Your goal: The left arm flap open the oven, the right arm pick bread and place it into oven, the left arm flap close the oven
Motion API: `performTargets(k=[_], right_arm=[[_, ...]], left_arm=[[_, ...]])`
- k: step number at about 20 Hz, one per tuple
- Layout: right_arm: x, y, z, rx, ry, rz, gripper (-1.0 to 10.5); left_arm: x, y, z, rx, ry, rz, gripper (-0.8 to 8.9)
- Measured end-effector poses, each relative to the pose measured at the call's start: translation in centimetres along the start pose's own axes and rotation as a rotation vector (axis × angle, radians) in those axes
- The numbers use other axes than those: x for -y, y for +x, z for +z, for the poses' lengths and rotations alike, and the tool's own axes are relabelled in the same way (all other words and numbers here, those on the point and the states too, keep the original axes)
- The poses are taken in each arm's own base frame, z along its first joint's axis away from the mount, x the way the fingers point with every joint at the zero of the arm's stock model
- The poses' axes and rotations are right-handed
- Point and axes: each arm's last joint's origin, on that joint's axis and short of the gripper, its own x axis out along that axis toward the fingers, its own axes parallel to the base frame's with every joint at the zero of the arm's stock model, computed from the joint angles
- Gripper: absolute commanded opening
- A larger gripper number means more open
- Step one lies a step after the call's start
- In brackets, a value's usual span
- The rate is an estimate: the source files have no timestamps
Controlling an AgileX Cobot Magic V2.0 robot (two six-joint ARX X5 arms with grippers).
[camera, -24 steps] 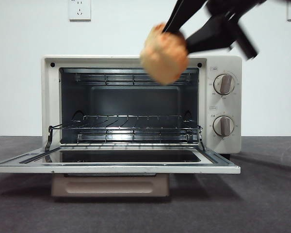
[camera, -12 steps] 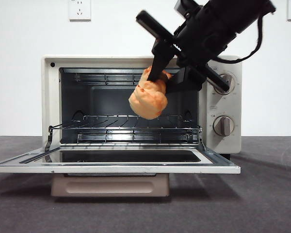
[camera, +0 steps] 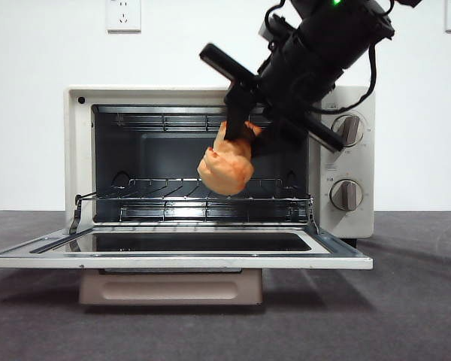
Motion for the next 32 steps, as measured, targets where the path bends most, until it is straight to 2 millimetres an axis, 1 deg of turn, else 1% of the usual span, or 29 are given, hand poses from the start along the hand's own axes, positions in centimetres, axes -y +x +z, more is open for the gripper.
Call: performTargets(k=[10,13,20,23,25,27,29,32], right_arm=[[0.0,0.0,0.1,0.021,0.004,-0.021,3.8],[0.0,0.0,0.1,0.021,0.004,-0.021,4.3],[0.1,0.0,0.0,0.016,0.004,-0.019,4.3],[0.0,-0.3,-0.2,-0.015,0.0,-0.033,4.3],[-0.3,-1.1,-0.3,-0.038,-0.005,-0.04,4.3],[-1.0,-2.3,-0.4,-0.06,-0.018,-0.029,4.3],[-1.8,-3.9,-0.5,-0.083,-0.046,-0.01,4.3],[-3.2,-6.8,-0.8,-0.108,-0.12,0.032,4.3]], left_arm=[[0.0,0.0,0.0,0.0,-0.008,0.0,0.09],[0.0,0.0,0.0,-0.004,-0.008,0.001,0.1],[-0.1,0.0,-0.3,-0.033,-0.027,0.007,0.09],[-0.1,0.0,-0.4,-0.04,-0.03,0.009,0.1],[-0.1,0.0,-0.4,-0.041,-0.044,0.009,0.09],[-0.1,0.0,-0.4,-0.044,-0.075,0.01,0.09],[-0.1,0.2,-0.5,-0.062,-0.106,0.016,0.09],[0.0,1.0,-0.4,-0.103,-0.145,0.023,0.08]])
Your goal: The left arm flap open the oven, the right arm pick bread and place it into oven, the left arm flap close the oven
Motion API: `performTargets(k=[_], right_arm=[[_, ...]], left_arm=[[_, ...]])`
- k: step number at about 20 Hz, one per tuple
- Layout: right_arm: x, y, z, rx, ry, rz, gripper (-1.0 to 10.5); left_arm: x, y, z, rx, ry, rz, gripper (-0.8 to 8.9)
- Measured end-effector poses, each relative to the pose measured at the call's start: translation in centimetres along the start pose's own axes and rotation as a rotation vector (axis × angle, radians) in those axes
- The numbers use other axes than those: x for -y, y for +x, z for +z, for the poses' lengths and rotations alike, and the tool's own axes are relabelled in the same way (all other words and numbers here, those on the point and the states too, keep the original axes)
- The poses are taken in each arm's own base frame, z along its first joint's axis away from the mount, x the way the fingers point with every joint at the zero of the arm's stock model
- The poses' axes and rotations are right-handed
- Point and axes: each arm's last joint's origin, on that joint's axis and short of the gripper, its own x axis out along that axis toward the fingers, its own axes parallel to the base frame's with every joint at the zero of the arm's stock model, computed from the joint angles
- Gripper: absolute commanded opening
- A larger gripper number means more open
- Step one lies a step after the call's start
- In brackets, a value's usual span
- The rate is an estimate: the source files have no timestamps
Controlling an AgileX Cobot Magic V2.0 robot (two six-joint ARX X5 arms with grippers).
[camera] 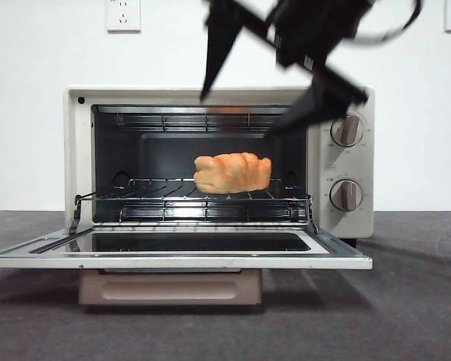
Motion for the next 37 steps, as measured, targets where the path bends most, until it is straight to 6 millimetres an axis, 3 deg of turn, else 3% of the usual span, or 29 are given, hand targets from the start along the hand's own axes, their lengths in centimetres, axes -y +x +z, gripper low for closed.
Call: performTargets(k=[4,11,16,20,22,25,31,37], right_arm=[[-1.2,-4.1,-0.5,-0.025,-0.11,0.047,4.3],[-0.5,-11.6,-1.2,-0.035,-0.241,0.092,4.3],[1.3,-17.5,-3.0,-0.034,-0.283,0.076,4.3],[2.6,-20.5,-4.1,0.016,-0.285,0.025,4.3],[3.1,-21.6,-4.6,0.038,-0.284,0.029,4.2],[3.4,-22.4,-5.0,0.052,-0.284,0.037,4.2],[3.7,-22.6,-5.4,0.012,-0.286,0.018,4.2],[3.8,-22.6,-5.5,0.006,-0.286,0.015,4.2]], left_arm=[[0.5,1.8,0.4,-0.093,-0.041,-0.057,0.08],[0.6,6.3,2.4,-0.163,-0.122,-0.166,0.08],[-3.1,10.0,4.2,-0.203,-0.283,-0.231,0.08],[-7.3,10.3,4.3,-0.165,-0.379,-0.142,0.08],[-9.3,10.6,2.8,-0.17,-0.444,-0.109,0.08],[-11.8,11.9,-1.0,-0.194,-0.56,-0.112,0.08],[-13.9,13.6,-8.4,-0.254,-0.746,-0.041,0.08],[-14.4,14.5,-12.1,-0.314,-0.891,0.0,0.08]])
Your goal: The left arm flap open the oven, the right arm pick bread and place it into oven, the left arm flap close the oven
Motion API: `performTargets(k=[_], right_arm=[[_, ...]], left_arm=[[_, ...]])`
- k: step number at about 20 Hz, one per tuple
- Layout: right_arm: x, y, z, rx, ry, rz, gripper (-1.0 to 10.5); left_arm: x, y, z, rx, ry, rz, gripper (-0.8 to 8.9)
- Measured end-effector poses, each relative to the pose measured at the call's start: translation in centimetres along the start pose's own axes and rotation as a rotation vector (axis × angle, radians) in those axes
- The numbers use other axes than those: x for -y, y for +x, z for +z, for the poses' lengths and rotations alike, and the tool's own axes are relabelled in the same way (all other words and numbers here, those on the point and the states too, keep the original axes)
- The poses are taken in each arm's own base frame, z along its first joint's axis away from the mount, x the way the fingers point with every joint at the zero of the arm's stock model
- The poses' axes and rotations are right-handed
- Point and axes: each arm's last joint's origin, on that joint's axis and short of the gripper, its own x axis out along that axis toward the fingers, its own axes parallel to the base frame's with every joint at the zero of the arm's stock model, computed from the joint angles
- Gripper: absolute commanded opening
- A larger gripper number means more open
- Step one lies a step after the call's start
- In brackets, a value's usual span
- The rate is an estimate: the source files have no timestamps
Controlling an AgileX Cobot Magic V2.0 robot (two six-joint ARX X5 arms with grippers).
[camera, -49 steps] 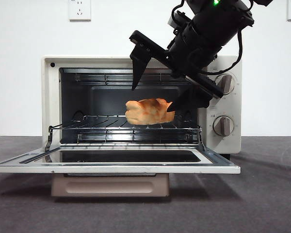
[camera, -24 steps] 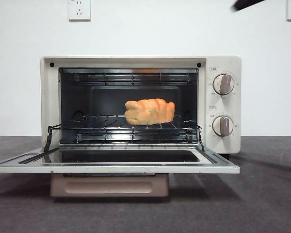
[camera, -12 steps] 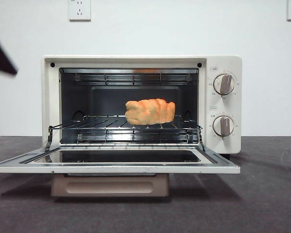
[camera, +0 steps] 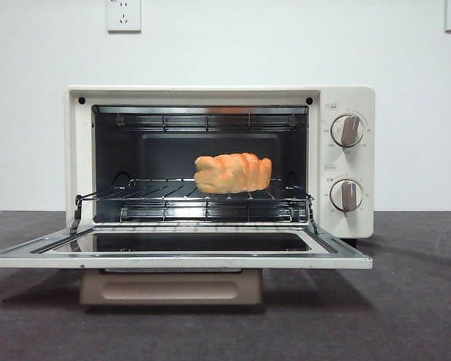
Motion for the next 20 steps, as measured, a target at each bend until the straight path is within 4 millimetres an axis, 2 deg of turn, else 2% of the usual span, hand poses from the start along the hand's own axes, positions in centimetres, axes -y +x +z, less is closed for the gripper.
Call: performTargets(k=[6,20], right_arm=[[0.0,0.0,0.0,0.0,0.0,0.0,4.2],[0.0,0.0,0.0,0.0,0.026,0.0,4.2]], left_arm=[[0.0,1.5,0.2,-0.073,0.012,-0.03,0.08],[0.2,2.0,0.9,-0.066,-0.007,-0.11,0.08]])
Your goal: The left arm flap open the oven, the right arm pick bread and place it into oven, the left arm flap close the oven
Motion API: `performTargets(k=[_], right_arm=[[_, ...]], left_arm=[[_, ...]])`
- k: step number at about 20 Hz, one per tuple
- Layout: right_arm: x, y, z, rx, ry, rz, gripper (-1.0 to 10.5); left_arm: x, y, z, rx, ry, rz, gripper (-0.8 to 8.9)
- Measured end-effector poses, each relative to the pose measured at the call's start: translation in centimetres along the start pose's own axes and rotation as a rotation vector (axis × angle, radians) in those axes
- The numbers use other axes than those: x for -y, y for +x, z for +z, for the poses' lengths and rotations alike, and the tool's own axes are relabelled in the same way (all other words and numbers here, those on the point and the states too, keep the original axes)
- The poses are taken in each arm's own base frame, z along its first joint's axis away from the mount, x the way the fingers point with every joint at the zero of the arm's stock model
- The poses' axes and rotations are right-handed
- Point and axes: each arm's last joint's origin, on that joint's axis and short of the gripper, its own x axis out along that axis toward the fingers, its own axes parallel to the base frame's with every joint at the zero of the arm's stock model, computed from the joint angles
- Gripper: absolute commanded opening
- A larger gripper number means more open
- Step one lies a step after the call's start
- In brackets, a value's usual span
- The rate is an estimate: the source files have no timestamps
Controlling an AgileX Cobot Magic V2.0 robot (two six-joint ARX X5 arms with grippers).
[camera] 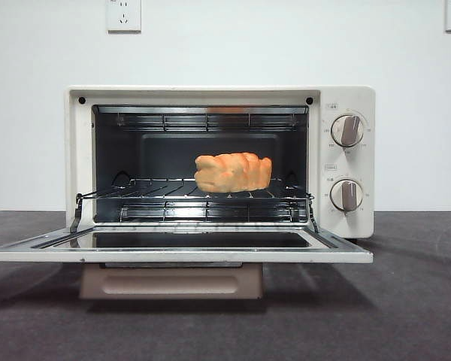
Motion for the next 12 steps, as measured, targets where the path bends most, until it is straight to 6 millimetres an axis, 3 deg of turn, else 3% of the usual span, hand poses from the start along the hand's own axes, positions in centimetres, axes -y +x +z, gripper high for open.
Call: performTargets(k=[4,12], right_arm=[[0.0,0.0,0.0,0.0,0.012,0.0,4.2],[0.0,0.0,0.0,0.0,0.034,0.0,4.2]], left_arm=[[0.5,-0.2,0.3,-0.016,-0.016,-0.042,0.08],[6.4,-2.8,4.5,0.135,0.094,-0.141,0.08]])
